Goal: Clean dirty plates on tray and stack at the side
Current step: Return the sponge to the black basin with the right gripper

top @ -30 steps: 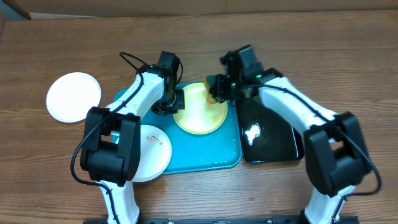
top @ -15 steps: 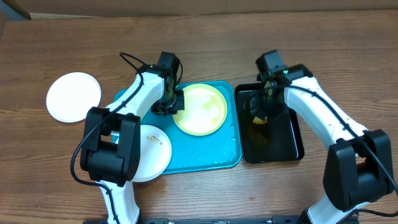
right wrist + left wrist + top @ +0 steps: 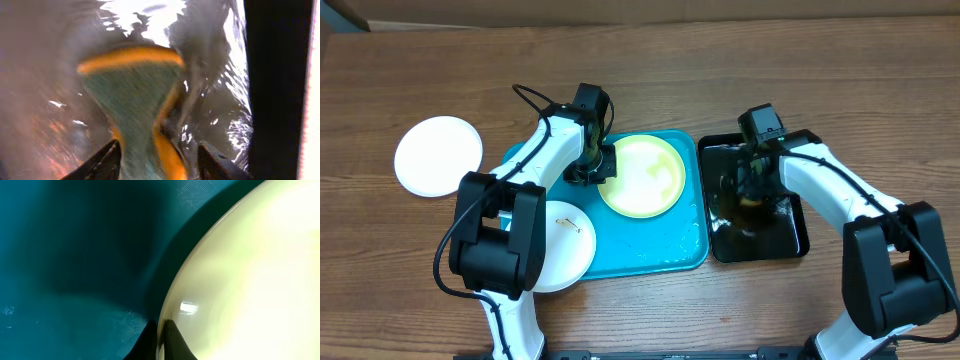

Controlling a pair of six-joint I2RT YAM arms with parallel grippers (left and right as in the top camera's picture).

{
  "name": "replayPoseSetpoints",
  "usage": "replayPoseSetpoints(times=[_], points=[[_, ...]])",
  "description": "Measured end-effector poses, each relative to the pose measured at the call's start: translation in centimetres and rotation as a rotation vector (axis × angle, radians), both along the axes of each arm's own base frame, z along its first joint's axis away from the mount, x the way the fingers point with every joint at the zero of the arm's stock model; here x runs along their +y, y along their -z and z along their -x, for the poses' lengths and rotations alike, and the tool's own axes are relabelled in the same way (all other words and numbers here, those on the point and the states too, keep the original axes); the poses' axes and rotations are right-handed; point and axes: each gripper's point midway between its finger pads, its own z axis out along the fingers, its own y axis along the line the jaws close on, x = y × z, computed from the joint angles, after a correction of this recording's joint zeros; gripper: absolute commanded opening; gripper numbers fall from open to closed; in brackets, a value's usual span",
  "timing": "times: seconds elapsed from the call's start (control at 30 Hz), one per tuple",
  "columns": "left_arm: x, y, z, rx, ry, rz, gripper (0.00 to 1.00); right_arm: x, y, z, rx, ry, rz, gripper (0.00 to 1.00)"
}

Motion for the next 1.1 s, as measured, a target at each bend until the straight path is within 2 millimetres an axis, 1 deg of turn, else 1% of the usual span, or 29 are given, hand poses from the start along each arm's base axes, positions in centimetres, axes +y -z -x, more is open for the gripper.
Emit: replayPoseSetpoints(times=[0.07, 0.13, 0.27, 0.3, 0.33, 0.37, 0.43, 0.5, 0.57, 0.6, 0.7, 0.8, 0.87, 0.93, 1.1], points=[[0.0, 0.0, 0.0, 0.001, 0.000, 0.001, 0.04, -0.1, -0.5, 0.4, 0.029, 0.003, 0.001, 0.62], [0.0, 0.0, 0.0, 0.001, 0.000, 0.001, 0.04, 0.2, -1.4, 0.1, 0.026, 0.003, -0.015, 0.66], [0.0, 0.0, 0.0, 0.001, 0.000, 0.001, 0.04, 1.0, -4.5, -1.0, -0.030, -0.003, -0.063, 0.69], [0.0, 0.0, 0.0, 0.001, 0.000, 0.001, 0.04, 1.2, -5.5, -1.3, -0.056, -0.003, -0.078, 0.70], [0.0, 0.0, 0.0, 0.001, 0.000, 0.001, 0.04, 1.3, -6.2, -1.5, -0.074, -0.002, -0.088, 0.74], [0.0, 0.0, 0.0, 0.003, 0.000, 0.001, 0.04, 1.4, -7.0, -1.7, -0.094, -0.001, -0.097, 0.75], [0.0, -0.1, 0.2, 0.011, 0.000, -0.002, 0.04, 1.4, -8.3, -1.7, -0.124, 0.012, -0.117, 0.77], [0.2, -0.3, 0.7, 0.035, 0.000, -0.008, 0.04, 0.9, -8.9, -1.6, -0.134, 0.037, -0.127, 0.78], [0.3, -0.5, 1.1, 0.053, 0.000, -0.013, 0.04, 0.2, -9.3, -1.4, -0.135, 0.061, -0.129, 0.78], [0.3, -0.8, 1.1, 0.056, 0.000, -0.014, 0.04, -0.4, -9.3, -1.3, -0.129, 0.082, -0.130, 0.79], [0.2, -1.5, 0.5, 0.042, 0.012, -0.015, 0.04, -1.9, -9.2, -0.9, -0.107, 0.133, -0.126, 0.80], [0.3, -2.5, 0.0, 0.009, 0.021, -0.019, 0.04, -3.0, -9.2, -0.9, -0.107, 0.182, -0.127, 0.82], [0.5, -3.6, -0.4, -0.024, 0.020, -0.028, 0.04, -3.7, -9.1, -1.0, -0.106, 0.213, -0.132, 0.82], [0.6, -5.0, -0.9, -0.070, 0.018, -0.035, 0.04, -4.2, -9.1, -1.0, -0.104, 0.234, -0.145, 0.82], [0.8, -9.3, -2.2, -0.195, 0.014, -0.033, 0.04, -5.0, -9.1, -1.0, -0.094, 0.282, -0.212, 0.84]])
